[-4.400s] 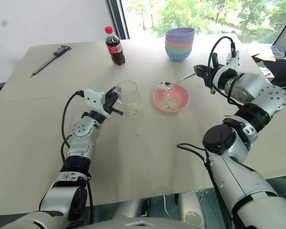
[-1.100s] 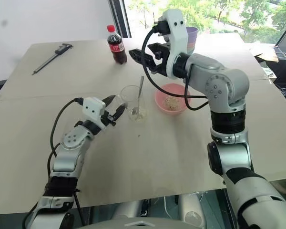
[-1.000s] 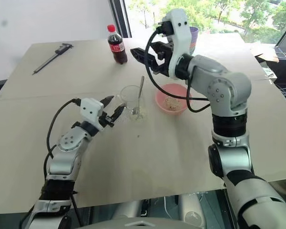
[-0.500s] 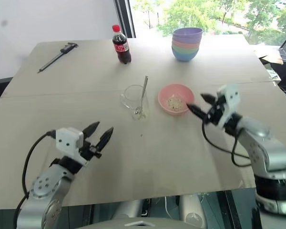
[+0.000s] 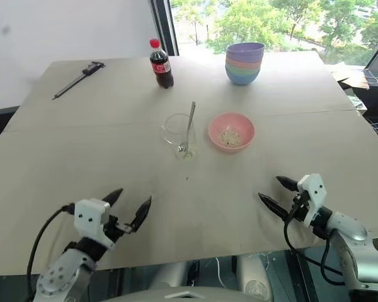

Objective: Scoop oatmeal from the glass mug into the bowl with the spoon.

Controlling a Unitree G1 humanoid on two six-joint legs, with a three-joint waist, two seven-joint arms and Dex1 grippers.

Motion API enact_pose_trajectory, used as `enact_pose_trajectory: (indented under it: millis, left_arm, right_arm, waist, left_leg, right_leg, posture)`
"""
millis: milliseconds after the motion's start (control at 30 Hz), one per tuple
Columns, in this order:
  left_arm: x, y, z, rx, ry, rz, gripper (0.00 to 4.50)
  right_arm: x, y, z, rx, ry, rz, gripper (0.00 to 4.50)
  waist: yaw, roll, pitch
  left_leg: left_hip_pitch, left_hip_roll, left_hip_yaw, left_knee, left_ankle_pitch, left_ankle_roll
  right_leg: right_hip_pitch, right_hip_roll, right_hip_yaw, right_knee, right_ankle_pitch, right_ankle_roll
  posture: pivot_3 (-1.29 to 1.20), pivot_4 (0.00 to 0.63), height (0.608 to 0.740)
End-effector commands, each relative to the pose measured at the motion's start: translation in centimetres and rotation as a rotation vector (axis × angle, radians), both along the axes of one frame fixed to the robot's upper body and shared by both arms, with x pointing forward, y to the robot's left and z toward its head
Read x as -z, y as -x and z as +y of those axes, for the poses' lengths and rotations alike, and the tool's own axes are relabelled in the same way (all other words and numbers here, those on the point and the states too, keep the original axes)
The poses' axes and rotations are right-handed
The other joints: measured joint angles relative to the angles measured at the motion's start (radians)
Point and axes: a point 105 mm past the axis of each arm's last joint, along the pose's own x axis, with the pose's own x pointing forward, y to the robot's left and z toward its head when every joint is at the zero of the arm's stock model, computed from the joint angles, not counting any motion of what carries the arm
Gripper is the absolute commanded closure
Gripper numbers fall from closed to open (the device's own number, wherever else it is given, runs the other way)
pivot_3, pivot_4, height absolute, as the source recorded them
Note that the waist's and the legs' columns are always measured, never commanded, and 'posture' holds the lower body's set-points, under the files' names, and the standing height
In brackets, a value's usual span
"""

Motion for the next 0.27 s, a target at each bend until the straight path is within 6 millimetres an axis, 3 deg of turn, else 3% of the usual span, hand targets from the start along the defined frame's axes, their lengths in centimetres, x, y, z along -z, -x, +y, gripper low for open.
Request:
enact_pose_trajectory:
  millis: [33, 267]
  left_arm:
    - [-0.95, 0.05, 0.03, 0.02, -0.013, -0.056, 0.0]
    - [-0.4, 0.27, -0.06, 0.005, 0.0, -0.049, 0.0]
  right_arm:
    - [-1.3, -0.29, 0.21, -0.013, -0.004, -0.062, 0.01]
    - [-1.62, -0.43, 0.97, -0.05, 0.007, -0.063, 0.01]
  waist:
    - [0.003, 0.0, 0.0]
    - [0.003, 0.0, 0.0]
  left_leg:
    - [0.0, 0.0, -0.001, 0.0, 0.0, 0.0]
    - [-0.001, 0.0, 0.0, 0.0, 0.0, 0.001]
  right_leg:
    - [0.0, 0.0, 0.0, 0.0, 0.0, 0.0]
    - [0.0, -0.001, 0.0, -0.002, 0.0, 0.0]
  posture:
    - [0.0, 0.15, 0.74]
    - [0.0, 0.15, 0.74]
